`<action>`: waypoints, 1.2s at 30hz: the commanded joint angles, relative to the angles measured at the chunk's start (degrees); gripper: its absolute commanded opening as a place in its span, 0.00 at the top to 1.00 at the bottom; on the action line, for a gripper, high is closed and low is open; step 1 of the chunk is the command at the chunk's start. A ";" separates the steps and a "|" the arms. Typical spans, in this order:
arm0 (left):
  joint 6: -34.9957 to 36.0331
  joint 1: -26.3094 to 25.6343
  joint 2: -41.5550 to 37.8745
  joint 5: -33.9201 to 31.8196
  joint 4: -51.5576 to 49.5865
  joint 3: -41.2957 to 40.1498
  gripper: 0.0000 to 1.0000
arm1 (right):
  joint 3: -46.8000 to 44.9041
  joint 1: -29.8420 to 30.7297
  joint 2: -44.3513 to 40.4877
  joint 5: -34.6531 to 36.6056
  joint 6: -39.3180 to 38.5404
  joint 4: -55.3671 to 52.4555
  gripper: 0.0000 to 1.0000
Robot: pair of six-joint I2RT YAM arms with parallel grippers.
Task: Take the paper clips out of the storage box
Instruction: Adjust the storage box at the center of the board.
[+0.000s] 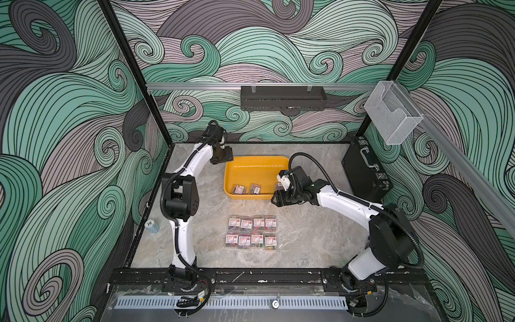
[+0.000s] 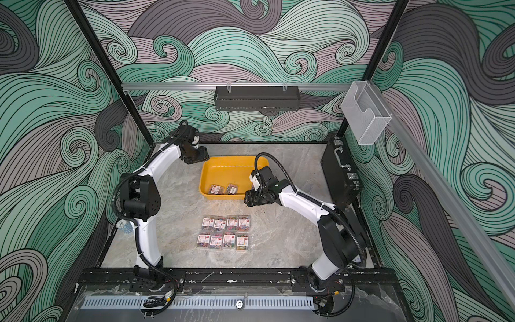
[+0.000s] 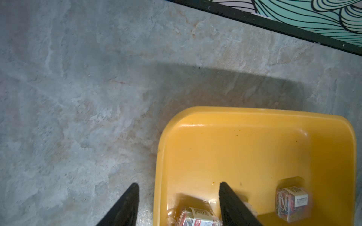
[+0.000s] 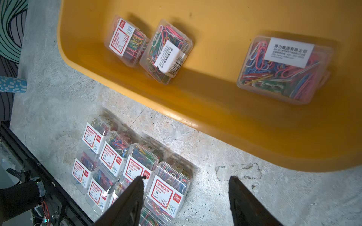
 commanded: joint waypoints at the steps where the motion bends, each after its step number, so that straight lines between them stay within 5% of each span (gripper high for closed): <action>1: 5.57 0.88 6.10 6.20 -3.37 8.95 0.36 | -0.60 0.25 0.90 -2.10 1.41 1.35 0.27; 9: 9.78 0.95 18.73 13.25 -2.12 22.46 0.35 | 0.00 0.27 2.73 -3.91 3.54 2.94 0.23; 24: 7.92 -0.27 21.74 19.98 -3.48 25.27 0.36 | 6.57 -3.98 11.37 -6.06 3.53 6.02 0.14; 36: 4.09 -1.99 5.17 14.87 2.36 -1.70 0.38 | 20.81 -8.87 21.39 -7.38 -0.39 1.19 0.14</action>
